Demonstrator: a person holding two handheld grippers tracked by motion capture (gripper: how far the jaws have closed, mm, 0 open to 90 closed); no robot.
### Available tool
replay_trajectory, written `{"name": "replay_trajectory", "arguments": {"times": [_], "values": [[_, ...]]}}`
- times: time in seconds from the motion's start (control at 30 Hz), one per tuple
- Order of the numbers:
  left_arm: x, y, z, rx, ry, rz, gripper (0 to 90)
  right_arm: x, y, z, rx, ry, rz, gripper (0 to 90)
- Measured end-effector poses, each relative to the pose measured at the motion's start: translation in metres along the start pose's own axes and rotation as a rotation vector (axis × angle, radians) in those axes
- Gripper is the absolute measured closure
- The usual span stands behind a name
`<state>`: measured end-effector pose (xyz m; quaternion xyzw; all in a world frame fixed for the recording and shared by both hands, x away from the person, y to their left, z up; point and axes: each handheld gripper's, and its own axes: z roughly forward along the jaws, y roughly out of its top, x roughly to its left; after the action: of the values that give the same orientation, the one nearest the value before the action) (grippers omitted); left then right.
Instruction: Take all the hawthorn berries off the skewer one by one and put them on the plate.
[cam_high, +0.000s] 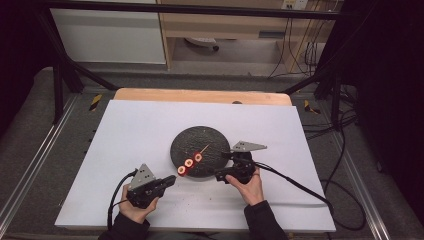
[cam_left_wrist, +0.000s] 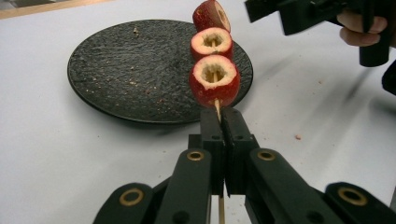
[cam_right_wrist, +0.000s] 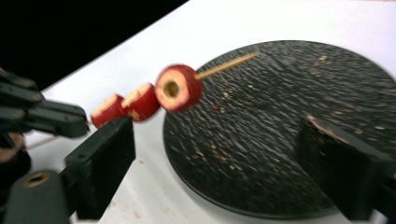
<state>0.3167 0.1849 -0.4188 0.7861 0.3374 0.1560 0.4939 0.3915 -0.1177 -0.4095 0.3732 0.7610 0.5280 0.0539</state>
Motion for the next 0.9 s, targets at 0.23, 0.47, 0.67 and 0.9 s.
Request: {"name": "replay_trajectory", "arguments": {"times": [0.23,0.47,0.67,0.9], "values": [[-0.002,0.000,0.001,-0.002,-0.002,0.008,88.3,0.003,0.010,0.015,-0.032,0.038,0.065,23.5],[-0.005,0.001,0.001,-0.011,-0.004,0.016,88.3,0.002,0.013,0.025,-0.038,0.049,0.127,34.7],[-0.007,0.001,0.002,-0.011,-0.003,0.023,88.3,0.001,0.012,0.029,-0.037,0.070,0.172,43.8],[-0.008,0.001,0.002,-0.013,0.002,0.031,88.3,0.001,0.012,0.030,-0.030,0.100,0.206,54.5]]}}
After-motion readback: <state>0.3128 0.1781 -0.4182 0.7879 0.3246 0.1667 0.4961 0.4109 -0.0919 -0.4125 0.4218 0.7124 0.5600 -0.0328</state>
